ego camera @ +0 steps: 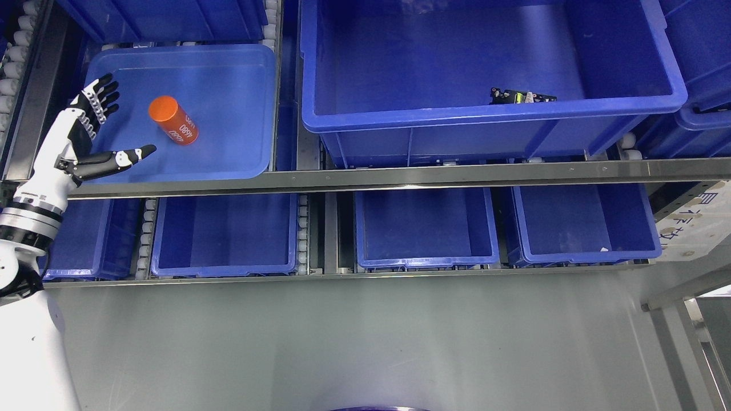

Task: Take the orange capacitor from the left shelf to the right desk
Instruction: 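Reach the left hand toward the orange capacitor in the blue bin, then close the left hand fingers around the orange capacitor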

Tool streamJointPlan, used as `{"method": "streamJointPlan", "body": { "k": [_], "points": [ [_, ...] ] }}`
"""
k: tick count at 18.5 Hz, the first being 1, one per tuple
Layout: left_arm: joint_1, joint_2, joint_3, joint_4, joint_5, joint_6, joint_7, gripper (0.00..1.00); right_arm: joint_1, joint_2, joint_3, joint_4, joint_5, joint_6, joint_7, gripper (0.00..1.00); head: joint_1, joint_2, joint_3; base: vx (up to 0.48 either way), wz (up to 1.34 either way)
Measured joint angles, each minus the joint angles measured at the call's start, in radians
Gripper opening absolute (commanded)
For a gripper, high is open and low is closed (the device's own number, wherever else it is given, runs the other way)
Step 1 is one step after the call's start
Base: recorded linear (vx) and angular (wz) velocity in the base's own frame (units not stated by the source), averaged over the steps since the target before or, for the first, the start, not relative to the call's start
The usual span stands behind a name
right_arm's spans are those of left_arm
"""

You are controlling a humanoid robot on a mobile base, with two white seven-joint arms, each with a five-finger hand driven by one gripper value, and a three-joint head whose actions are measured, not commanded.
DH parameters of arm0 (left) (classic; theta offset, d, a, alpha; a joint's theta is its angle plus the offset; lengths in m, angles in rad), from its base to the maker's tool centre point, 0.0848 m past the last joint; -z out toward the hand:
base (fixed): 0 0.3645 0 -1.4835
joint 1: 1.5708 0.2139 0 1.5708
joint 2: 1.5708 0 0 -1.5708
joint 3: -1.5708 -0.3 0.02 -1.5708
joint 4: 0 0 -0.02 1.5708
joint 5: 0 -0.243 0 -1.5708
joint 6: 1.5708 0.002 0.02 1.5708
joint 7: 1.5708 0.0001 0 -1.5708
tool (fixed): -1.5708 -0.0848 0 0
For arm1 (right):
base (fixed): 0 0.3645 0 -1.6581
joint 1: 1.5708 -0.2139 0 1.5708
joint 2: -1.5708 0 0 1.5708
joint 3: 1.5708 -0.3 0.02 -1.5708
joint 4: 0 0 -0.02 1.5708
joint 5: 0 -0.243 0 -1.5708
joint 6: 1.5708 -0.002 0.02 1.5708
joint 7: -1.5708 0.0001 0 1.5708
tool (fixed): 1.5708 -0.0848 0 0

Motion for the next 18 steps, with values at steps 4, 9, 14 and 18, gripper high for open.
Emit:
{"method": "streamJointPlan", "body": {
  "k": [4,9,14,18],
  "points": [
    [-0.021,0.003,-0.026,0.045,0.001,0.001,0.004,0.94,0.0,0.0,0.0,0.0,0.0,0.004,0.0,1.0,0.0,0.0,0.0,0.0,0.0],
    [-0.036,0.005,-0.055,0.087,0.001,0.003,0.005,0.93,0.0,0.0,0.0,0.0,0.0,0.001,0.0,1.0,0.0,0.0,0.0,0.0,0.0],
    [-0.048,0.004,-0.079,0.118,0.001,-0.006,0.005,0.78,0.0,0.0,0.0,0.0,0.0,-0.002,0.0,1.0,0.0,0.0,0.0,0.0,0.0],
    [-0.062,0.003,-0.085,0.136,0.001,-0.014,0.006,0.64,0.0,0.0,0.0,0.0,0.0,-0.002,0.0,1.0,0.0,0.0,0.0,0.0,0.0]
  ]
}}
